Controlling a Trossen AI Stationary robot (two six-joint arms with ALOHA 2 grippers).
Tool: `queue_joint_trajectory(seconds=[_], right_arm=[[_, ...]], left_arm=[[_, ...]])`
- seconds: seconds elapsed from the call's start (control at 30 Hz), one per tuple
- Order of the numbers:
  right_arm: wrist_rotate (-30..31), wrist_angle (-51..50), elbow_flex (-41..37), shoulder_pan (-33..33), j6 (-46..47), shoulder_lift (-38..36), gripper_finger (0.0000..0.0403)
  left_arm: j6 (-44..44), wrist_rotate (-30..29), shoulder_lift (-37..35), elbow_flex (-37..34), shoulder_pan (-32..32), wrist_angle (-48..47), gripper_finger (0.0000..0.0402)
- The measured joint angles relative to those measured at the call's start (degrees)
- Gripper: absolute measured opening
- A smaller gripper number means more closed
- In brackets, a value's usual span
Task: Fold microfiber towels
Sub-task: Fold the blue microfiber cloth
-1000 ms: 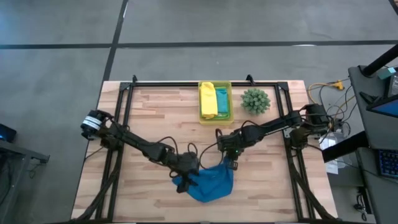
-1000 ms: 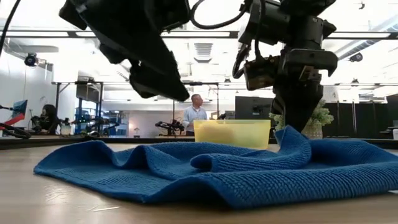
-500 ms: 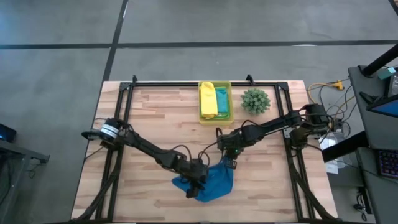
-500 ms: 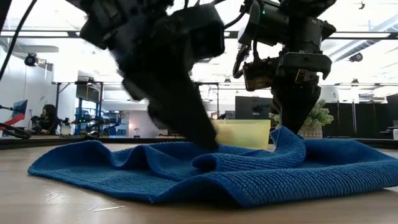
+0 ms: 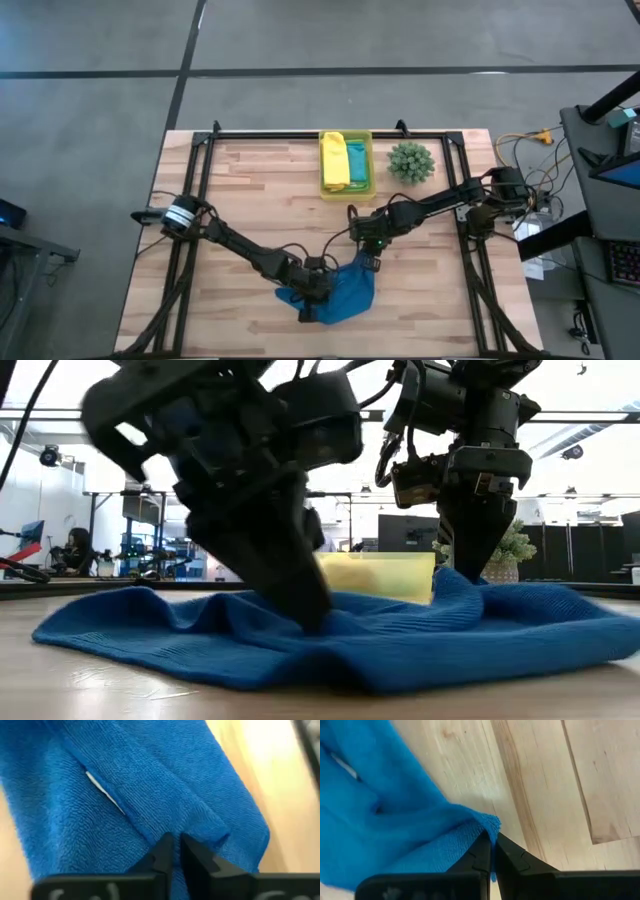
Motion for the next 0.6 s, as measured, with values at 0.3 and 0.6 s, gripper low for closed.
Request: queue_joint_trajectory(seconds=[0.3, 0.6], right_arm=[[-0.1, -0.2, -0.1, 0.0, 0.1, 0.0, 0.0008], [-0.6, -0.4, 0.0, 0.7, 0.1, -3.2, 0.0008]], left_arm=[[5.5, -3.3, -8.0, -0.8, 0.7, -7.4, 0.0001], [7.4, -3.4, -18.9, -1.6, 0.8, -13.5, 0.0000]])
